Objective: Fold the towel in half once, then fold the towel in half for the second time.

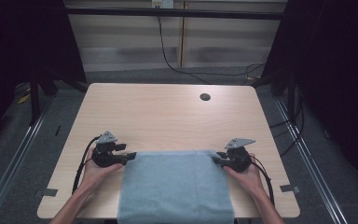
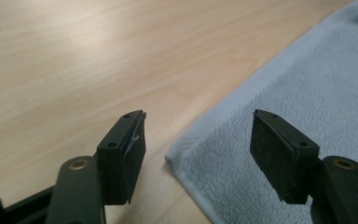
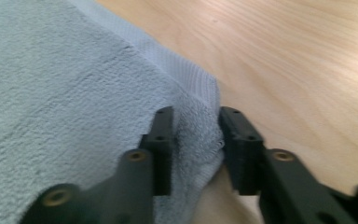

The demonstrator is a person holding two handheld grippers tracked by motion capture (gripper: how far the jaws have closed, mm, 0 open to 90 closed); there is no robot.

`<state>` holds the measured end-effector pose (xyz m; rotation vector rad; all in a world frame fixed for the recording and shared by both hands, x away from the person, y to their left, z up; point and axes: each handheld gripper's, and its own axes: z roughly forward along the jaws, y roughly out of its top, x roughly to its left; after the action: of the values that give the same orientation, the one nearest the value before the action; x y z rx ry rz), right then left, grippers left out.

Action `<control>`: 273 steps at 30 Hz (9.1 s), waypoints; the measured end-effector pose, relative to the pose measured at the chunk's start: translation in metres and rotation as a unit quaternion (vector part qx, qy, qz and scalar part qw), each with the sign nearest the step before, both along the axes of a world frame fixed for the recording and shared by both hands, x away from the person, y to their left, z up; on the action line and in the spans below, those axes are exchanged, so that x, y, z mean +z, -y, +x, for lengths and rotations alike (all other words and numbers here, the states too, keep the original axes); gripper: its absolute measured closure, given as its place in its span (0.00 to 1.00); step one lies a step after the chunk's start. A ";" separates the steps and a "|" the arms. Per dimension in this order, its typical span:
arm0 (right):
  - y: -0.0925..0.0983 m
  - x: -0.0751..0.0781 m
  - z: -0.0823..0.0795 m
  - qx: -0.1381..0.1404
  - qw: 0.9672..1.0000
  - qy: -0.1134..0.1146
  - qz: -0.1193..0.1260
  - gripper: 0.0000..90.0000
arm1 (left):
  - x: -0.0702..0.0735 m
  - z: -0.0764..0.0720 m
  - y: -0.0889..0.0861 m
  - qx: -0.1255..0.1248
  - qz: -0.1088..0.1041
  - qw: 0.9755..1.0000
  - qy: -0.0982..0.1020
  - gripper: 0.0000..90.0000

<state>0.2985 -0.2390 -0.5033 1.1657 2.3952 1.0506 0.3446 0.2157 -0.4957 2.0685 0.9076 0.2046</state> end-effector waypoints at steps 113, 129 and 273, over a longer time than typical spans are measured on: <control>-0.007 0.011 -0.111 0.060 0.993 -0.080 0.062 0.95 | -0.006 -0.103 0.003 -0.105 -0.032 0.991 -0.081 0.87; -0.016 0.001 0.049 -0.028 0.997 -0.051 0.051 0.95 | -0.009 0.057 0.021 -0.005 0.009 1.000 -0.025 0.87; 0.013 0.041 -0.104 0.034 0.987 0.035 0.150 0.81 | 0.038 -0.088 -0.036 -0.090 -0.137 0.986 0.028 0.91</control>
<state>0.1940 -0.2523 -0.4619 1.1211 2.2919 1.4892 0.2564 0.2517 -0.4573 1.8662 0.6690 0.0386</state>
